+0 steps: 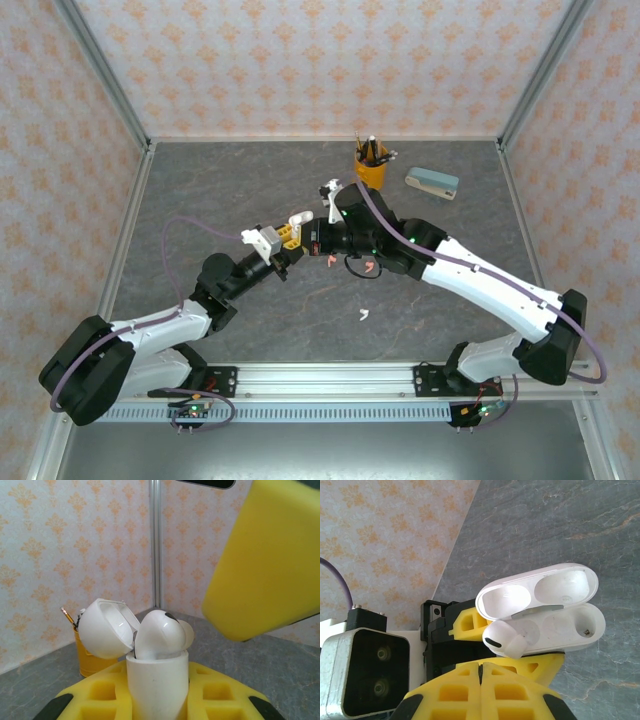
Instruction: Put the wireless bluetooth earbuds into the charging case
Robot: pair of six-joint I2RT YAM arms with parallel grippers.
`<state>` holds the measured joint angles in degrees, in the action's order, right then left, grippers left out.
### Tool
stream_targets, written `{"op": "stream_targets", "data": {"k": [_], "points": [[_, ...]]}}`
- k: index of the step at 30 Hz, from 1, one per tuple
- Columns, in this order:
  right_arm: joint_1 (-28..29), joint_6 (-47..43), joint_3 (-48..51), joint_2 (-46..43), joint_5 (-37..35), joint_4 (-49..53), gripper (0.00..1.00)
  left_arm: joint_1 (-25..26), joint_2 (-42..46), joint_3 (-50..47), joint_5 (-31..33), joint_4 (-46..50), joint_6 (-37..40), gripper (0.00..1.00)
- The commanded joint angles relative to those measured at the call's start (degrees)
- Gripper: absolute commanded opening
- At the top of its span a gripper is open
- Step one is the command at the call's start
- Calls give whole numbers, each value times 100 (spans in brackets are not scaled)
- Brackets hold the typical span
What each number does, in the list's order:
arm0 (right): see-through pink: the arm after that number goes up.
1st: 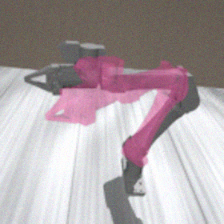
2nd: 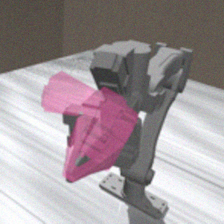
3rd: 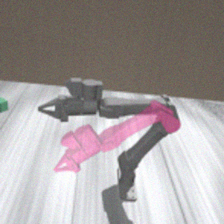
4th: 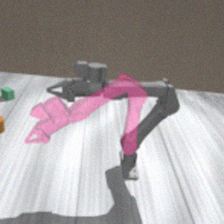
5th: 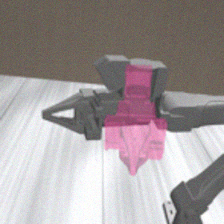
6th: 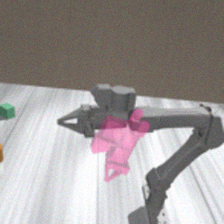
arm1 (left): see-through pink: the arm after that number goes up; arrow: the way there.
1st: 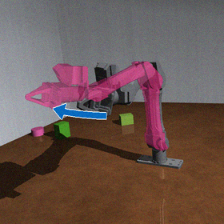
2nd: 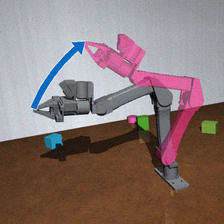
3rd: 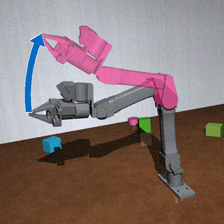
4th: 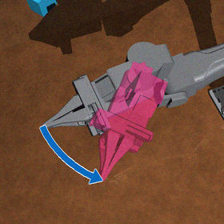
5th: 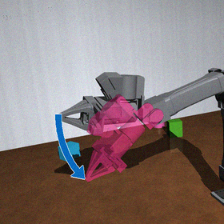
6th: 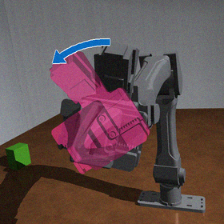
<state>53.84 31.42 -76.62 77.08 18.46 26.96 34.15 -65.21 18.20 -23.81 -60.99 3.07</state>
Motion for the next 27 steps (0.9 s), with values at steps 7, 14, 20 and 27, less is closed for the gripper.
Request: {"op": "stream_targets", "data": {"k": [7, 14, 20, 27], "points": [[-24, -114, 13, 123, -185, 111, 0, 66, 267, 89, -40, -19, 110, 0], [-42, -193, -62, 132, -382, 177, 0, 66, 321, 66, -68, 17, 115, 0], [-41, -235, -81, 99, -377, 239, 0, 65, 345, 44, -40, 24, 131, 0], [-42, -294, 52, -331, -653, 441, 0, 65, 363, 26, -17, 20, 158, 0]]}}
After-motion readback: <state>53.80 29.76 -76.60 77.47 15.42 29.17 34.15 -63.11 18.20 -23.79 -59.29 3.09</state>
